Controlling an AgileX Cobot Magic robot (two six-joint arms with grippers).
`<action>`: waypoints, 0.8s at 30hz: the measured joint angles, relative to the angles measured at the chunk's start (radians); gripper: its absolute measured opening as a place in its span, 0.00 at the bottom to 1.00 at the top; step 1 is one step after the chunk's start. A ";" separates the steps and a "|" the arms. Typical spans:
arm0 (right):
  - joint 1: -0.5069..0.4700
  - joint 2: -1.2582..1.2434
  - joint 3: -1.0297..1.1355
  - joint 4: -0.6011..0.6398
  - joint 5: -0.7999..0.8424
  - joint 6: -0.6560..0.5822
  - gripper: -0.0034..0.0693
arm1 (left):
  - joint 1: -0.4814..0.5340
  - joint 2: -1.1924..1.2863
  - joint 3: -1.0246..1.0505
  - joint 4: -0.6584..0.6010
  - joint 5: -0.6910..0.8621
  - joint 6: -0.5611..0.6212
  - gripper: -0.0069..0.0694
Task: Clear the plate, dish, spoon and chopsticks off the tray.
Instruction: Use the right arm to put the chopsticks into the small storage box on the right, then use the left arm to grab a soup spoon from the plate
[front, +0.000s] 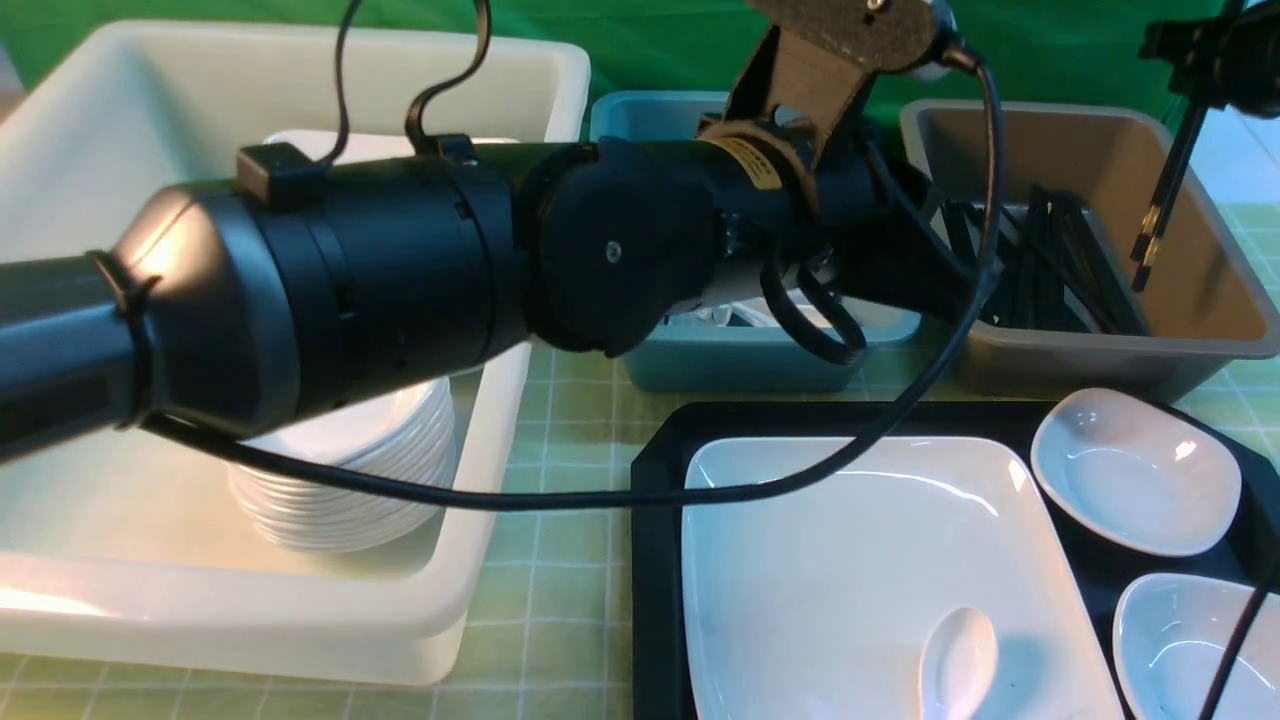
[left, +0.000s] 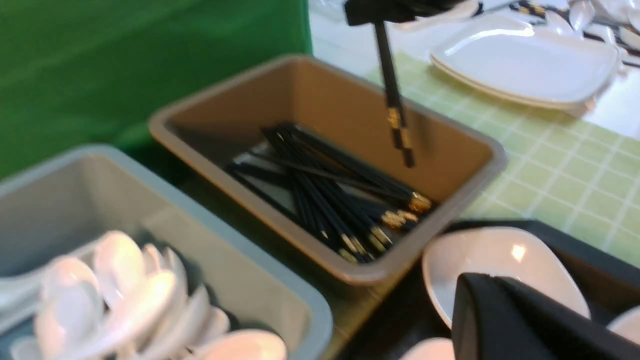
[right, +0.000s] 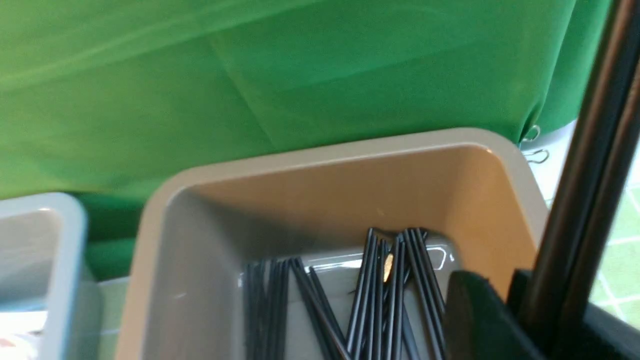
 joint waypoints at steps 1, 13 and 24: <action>0.000 0.017 0.000 0.000 -0.005 0.001 0.16 | 0.000 0.000 0.000 0.000 0.017 -0.003 0.07; 0.000 -0.051 0.000 0.000 0.310 -0.114 0.50 | -0.007 0.004 -0.073 -0.003 0.628 -0.234 0.07; 0.000 -0.501 0.183 0.005 0.832 -0.287 0.05 | -0.141 0.184 -0.224 0.093 0.966 -0.438 0.12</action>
